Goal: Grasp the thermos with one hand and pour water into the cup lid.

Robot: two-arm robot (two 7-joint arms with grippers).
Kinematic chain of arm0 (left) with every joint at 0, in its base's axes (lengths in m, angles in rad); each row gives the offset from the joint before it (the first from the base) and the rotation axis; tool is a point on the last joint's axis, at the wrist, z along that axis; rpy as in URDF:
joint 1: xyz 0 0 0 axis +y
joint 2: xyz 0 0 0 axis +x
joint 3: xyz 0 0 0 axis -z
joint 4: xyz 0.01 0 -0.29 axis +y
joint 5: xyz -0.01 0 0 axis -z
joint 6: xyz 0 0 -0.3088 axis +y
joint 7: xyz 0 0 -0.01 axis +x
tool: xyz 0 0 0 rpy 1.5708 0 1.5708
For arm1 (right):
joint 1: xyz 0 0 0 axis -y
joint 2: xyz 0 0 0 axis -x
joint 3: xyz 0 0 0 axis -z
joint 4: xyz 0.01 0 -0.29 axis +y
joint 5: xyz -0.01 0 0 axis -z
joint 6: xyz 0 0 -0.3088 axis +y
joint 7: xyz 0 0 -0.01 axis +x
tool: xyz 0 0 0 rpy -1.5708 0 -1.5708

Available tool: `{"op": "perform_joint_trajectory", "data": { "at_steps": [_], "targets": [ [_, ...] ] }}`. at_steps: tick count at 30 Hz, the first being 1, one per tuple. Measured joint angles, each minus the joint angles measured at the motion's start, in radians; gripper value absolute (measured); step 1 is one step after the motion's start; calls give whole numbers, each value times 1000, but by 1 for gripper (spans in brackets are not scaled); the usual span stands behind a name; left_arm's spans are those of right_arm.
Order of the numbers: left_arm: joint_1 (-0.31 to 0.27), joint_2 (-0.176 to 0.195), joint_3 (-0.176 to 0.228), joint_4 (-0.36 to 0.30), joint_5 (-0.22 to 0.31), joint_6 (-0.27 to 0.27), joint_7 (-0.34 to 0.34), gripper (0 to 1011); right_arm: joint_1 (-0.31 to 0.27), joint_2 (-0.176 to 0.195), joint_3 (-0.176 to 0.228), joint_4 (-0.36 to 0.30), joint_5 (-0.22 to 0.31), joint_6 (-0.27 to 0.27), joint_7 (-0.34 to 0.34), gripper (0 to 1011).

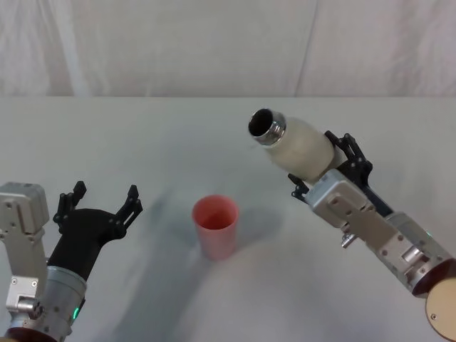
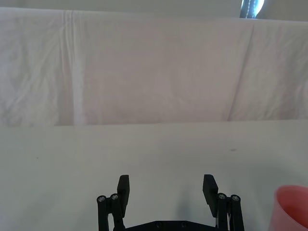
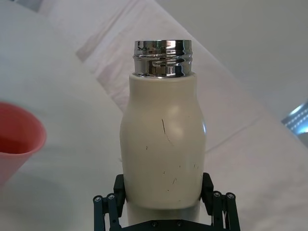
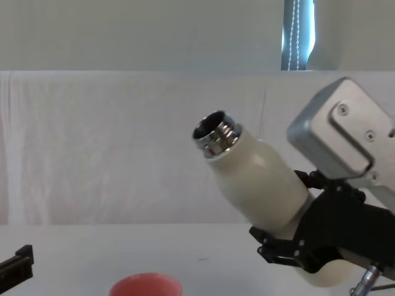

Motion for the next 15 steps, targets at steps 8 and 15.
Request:
{"op": "perform_joint_trajectory", "data": {
  "at_steps": [8, 15],
  "targets": [
    [0, 0, 0, 0, 0, 0, 0, 1001, 34, 33, -45, -12, -83, 29, 53, 956],
    [0, 0, 0, 0, 0, 0, 0, 1001, 52, 51, -71, -17, -140, 53, 77, 956]
  ]
}}
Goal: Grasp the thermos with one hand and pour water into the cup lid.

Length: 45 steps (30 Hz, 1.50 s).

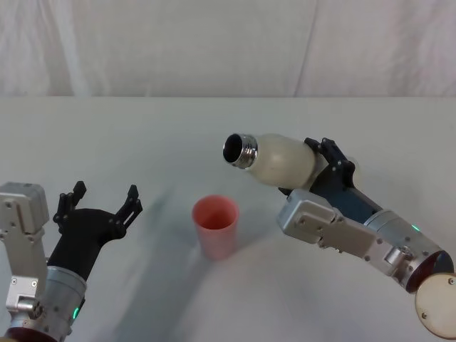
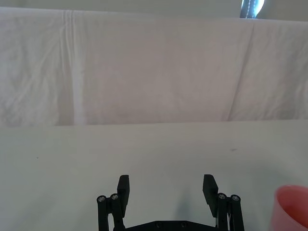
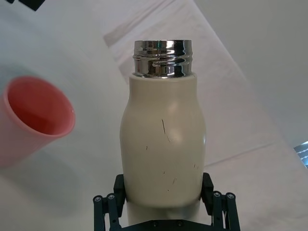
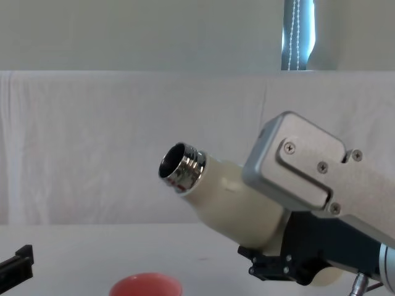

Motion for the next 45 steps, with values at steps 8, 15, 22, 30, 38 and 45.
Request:
{"op": "perform_joint_trajectory", "data": {
  "at_steps": [8, 15, 22, 30, 38, 45],
  "targets": [
    [0, 0, 0, 0, 0, 0, 0, 1001, 5, 2, -18, 0, -45, 21, 0, 956],
    [0, 0, 0, 0, 0, 0, 0, 1001, 10, 6, -42, 8, -111, 38, -12, 956],
    [0, 0, 0, 0, 0, 0, 0, 1001, 11, 8, -58, 20, -156, 41, -26, 956],
    [0, 0, 0, 0, 0, 0, 0, 1001, 17, 7, -70, 33, -195, 46, -32, 956],
    [0, 0, 0, 0, 0, 0, 0, 1001, 24, 9, -81, 38, -226, 56, -26, 956],
    [0, 0, 0, 0, 0, 0, 0, 1001, 33, 16, -92, 41, -254, 63, -16, 956]
  ]
}}
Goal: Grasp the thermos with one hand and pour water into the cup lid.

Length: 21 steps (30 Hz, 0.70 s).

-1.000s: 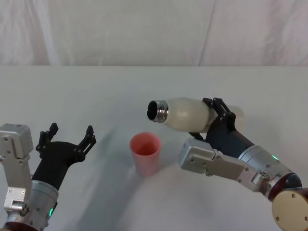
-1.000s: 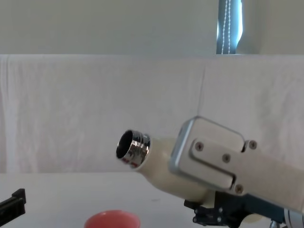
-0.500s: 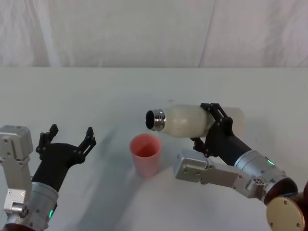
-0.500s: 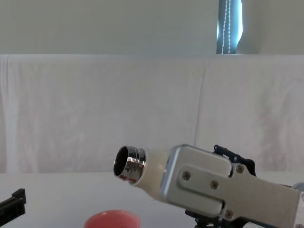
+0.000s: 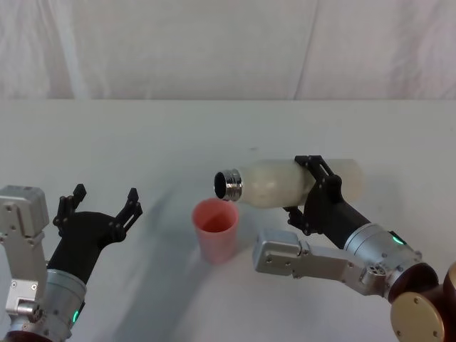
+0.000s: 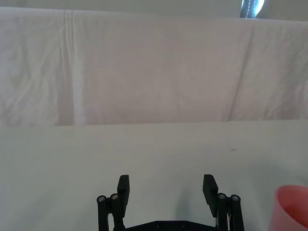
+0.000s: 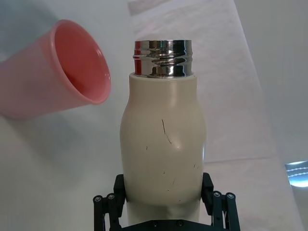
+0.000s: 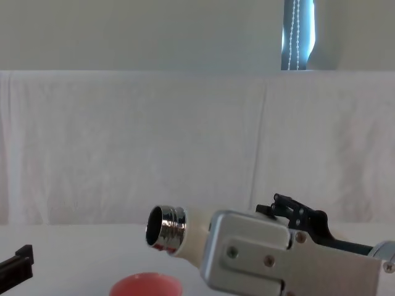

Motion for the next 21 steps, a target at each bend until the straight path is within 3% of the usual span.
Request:
{"op": "perform_joint_trajectory", "data": {
  "at_steps": [21],
  "targets": [
    [0, 0, 0, 0, 0, 0, 0, 1001, 25, 25, -36, -16, -101, 27, 15, 956]
  ]
}}
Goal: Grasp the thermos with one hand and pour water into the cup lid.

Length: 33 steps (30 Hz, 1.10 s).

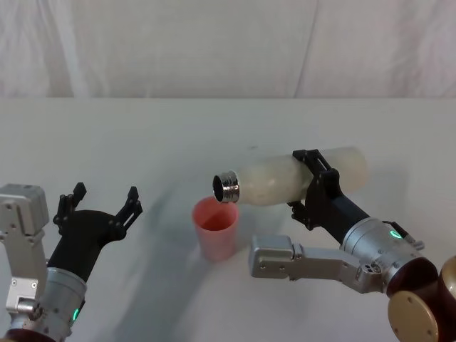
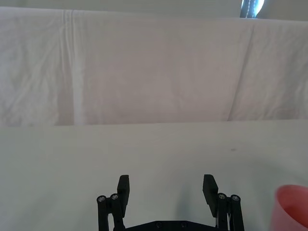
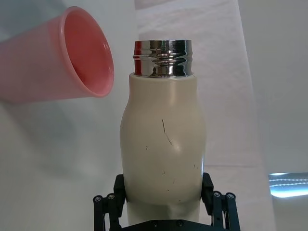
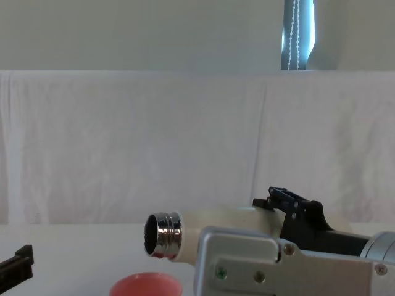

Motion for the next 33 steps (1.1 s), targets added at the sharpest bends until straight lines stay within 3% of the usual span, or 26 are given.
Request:
{"op": "perform_joint_trajectory", "data": {
  "at_steps": [33],
  "targets": [
    [0, 0, 0, 0, 0, 0, 0, 1001, 18, 16, -25, -10, -85, 22, 11, 956]
  ]
}}
